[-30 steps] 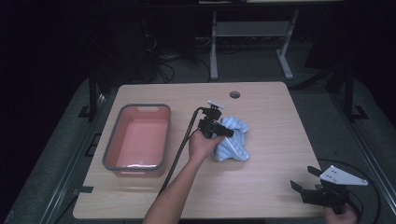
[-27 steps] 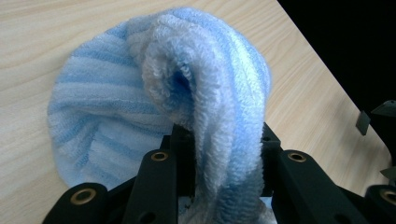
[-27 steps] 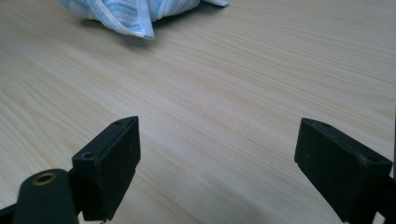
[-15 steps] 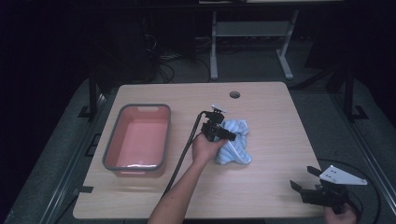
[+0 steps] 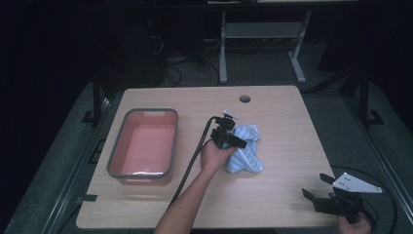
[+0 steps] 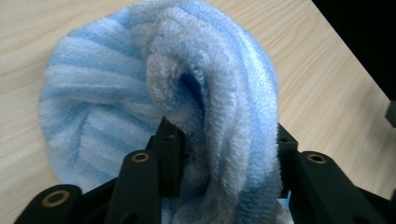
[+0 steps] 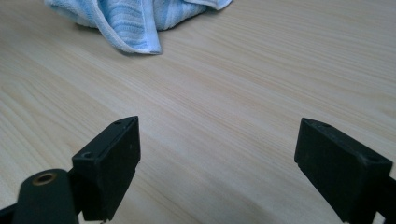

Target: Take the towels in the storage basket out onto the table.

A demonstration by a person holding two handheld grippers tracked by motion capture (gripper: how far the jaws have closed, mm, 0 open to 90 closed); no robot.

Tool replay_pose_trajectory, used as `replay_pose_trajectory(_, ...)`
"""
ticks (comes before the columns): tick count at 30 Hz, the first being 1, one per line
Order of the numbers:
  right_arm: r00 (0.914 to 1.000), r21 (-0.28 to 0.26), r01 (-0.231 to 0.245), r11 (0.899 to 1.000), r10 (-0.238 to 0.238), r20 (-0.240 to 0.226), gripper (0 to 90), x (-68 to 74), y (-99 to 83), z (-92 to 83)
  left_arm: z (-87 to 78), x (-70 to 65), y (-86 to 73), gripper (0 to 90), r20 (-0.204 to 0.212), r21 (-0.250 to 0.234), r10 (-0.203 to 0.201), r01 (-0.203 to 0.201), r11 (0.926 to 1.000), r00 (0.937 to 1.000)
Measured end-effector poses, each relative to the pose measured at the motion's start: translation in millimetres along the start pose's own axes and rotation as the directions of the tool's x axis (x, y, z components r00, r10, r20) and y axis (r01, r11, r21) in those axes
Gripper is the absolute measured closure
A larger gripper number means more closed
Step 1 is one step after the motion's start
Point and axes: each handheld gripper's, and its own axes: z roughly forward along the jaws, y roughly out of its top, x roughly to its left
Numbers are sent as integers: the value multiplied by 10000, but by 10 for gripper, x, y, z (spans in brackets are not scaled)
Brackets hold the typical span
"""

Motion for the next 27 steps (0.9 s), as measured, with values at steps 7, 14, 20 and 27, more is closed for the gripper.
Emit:
replay_pose_trajectory(7,10000,3,27,10000,-27,-1,138,12,2,-5,-81,3,-6,448,361,23,178,-179,9998,9992)
replay_pose_trajectory(14,10000,-7,96,10000,-96,18,138,16,5,-1,-203,3,-33,394,338,-153,294,-289,9995,9990)
replay_pose_trajectory(20,9999,1,115,9999,-115,71,138,27,11,-1,-345,11,-69,364,397,-373,348,-333,9987,9986)
replay_pose_trajectory(27,9999,1,44,10000,-44,138,138,36,8,-11,-473,7,-123,355,457,-600,441,-413,9973,9980)
